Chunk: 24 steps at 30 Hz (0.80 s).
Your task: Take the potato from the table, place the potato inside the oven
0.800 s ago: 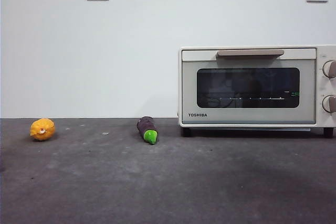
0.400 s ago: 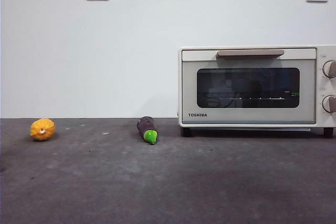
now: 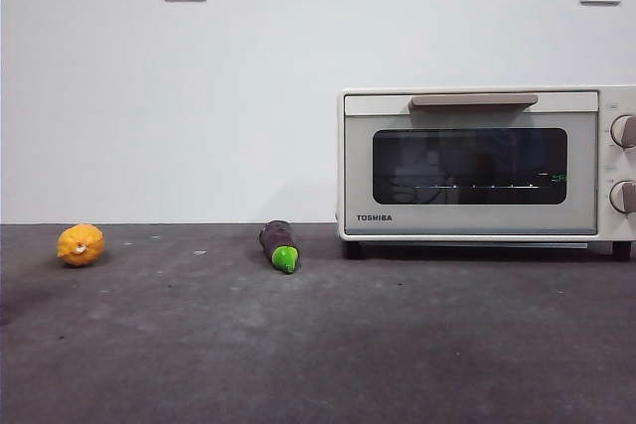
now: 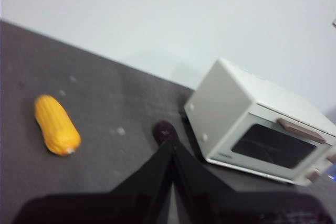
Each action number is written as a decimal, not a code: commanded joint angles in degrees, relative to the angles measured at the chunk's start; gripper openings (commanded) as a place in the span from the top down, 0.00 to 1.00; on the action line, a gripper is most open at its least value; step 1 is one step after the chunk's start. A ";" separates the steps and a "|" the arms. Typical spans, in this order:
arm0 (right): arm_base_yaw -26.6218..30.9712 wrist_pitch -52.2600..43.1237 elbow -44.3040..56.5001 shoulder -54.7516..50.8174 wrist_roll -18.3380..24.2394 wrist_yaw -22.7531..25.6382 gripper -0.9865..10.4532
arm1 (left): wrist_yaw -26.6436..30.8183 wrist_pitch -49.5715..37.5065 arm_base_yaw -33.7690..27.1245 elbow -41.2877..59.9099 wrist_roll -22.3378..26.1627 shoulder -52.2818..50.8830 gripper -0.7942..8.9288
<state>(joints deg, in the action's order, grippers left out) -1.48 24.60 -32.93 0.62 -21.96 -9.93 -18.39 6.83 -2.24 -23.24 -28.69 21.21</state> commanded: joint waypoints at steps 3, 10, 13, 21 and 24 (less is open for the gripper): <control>-0.02 3.28 -2.69 0.02 -1.55 -0.20 0.91 | -5.25 -0.33 -0.17 -2.95 -2.51 5.84 0.92; -0.02 7.91 -6.62 0.02 -8.39 -0.22 0.75 | -11.32 -0.90 -0.17 -6.88 -4.28 13.27 0.92; -0.02 10.10 -7.78 0.20 -8.94 -0.66 0.75 | -13.60 -0.92 -0.13 -8.90 -5.86 16.48 0.92; -0.02 12.24 -9.16 4.50 -7.56 -5.75 0.86 | -20.13 -0.39 1.14 -17.31 -5.86 26.97 0.92; -0.02 13.09 -9.49 6.73 -6.84 -7.06 0.86 | -22.71 -0.04 2.25 -21.09 -5.84 31.28 0.92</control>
<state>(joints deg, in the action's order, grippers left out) -1.48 37.87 -42.00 7.16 -29.69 -16.69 -40.29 6.87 -0.30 -43.81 -34.26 51.75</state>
